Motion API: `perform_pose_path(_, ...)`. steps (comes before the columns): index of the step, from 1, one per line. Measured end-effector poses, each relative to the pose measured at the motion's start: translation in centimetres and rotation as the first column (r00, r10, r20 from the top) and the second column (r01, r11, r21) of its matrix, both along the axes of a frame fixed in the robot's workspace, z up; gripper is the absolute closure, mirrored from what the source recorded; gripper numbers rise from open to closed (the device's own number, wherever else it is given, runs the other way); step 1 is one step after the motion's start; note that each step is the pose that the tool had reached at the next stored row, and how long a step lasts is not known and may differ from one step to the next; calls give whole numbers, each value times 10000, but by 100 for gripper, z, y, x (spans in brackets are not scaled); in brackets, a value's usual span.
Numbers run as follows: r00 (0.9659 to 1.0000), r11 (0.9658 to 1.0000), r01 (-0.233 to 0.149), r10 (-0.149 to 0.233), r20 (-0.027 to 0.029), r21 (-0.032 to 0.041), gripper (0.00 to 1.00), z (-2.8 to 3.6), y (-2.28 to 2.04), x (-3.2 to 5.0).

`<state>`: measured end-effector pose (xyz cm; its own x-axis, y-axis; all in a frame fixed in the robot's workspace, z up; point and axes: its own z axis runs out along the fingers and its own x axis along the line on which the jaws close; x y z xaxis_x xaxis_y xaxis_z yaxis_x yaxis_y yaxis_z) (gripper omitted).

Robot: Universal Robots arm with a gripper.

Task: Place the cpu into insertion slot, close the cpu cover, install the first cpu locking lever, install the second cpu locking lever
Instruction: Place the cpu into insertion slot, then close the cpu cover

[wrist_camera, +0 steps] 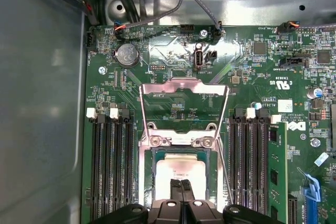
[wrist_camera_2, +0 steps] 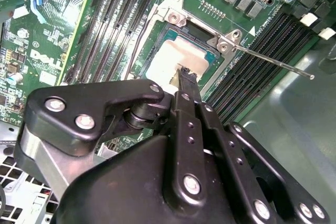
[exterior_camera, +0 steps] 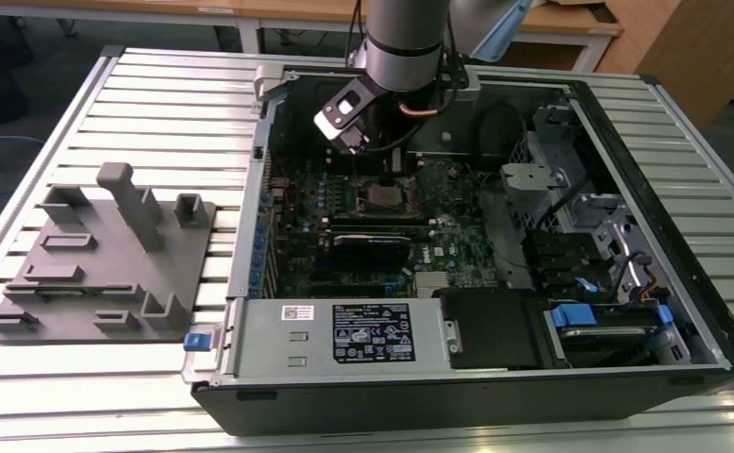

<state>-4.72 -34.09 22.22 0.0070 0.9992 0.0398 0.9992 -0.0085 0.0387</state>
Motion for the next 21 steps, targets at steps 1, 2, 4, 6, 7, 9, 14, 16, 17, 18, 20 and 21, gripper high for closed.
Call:
perform_pose_path(1,10000,10000,0,0,0,0,89,19,0,0)
perform_pose_path(2,10000,10000,0,0,0,0,89,19,0,0)
perform_pose_path(4,10000,10000,0,0,-2,-2,89,22,0,0)
perform_pose_path(6,10000,10000,0,0,-2,-4,89,31,-1,-1)
perform_pose_path(7,10000,10000,0,0,0,-1,89,34,0,0)
perform_pose_path(9,10000,10000,0,0,1,2,89,36,0,0)
perform_pose_path(14,10000,10000,0,0,0,0,89,57,0,0)
perform_pose_path(16,10000,10000,0,0,-1,-1,89,58,0,0)
perform_pose_path(17,10000,10000,0,0,-1,-2,89,61,0,0)
perform_pose_path(18,10000,10000,0,0,-4,-7,89,68,-1,-1)
perform_pose_path(20,10000,10000,0,0,0,1,89,82,0,0)
perform_pose_path(21,10000,10000,0,0,-1,-1,89,91,0,0)
